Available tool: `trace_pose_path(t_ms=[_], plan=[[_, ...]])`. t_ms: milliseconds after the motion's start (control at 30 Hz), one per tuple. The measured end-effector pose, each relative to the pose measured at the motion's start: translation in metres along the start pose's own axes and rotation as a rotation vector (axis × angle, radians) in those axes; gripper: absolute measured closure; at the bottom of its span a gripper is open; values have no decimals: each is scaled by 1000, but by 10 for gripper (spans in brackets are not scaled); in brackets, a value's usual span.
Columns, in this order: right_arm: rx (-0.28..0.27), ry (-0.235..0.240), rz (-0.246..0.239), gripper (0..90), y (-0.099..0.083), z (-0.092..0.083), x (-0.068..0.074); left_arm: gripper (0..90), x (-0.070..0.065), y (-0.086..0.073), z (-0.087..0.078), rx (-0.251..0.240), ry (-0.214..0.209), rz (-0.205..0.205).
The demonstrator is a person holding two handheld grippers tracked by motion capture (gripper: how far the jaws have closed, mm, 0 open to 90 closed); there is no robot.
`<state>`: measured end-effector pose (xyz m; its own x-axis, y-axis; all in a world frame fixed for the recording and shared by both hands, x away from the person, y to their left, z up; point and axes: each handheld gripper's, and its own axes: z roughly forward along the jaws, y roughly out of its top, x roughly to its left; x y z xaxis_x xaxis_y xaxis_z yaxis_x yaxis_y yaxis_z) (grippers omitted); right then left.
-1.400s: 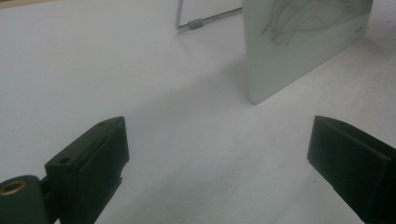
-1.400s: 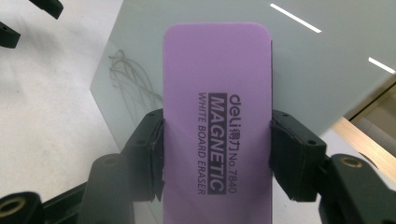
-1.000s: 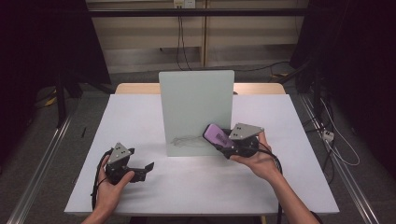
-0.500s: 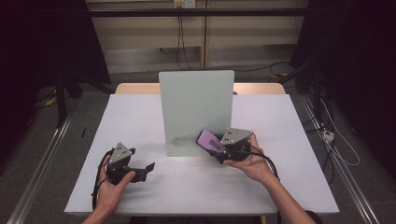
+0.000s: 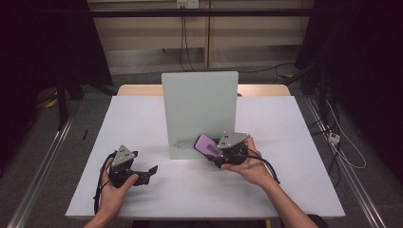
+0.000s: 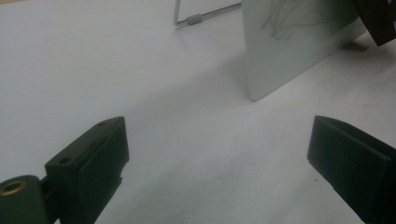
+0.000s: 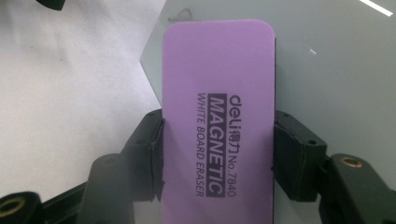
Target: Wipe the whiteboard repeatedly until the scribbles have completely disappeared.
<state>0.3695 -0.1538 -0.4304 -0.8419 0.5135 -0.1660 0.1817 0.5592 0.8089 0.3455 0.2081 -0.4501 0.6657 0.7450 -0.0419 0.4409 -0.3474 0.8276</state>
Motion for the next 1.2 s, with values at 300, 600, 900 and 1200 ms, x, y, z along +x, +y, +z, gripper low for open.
trace_pose_path(t_ms=[300, 600, 900, 1200], plan=[[0, 9, -3, 416, 4, 8, 4, 54, -1, 0, 0, 1, -1, 2], [-3, 26, -8, 415, 10, 15, 6, 54, 0, 0, 0, -3, 0, 3], [-26, 45, 8, 415, 12, 23, 9, 54, 1, 0, 0, -2, -1, 6], [-30, 1, 8, 415, 17, 10, 2, 55, 1, 0, -1, -7, -6, 1]])
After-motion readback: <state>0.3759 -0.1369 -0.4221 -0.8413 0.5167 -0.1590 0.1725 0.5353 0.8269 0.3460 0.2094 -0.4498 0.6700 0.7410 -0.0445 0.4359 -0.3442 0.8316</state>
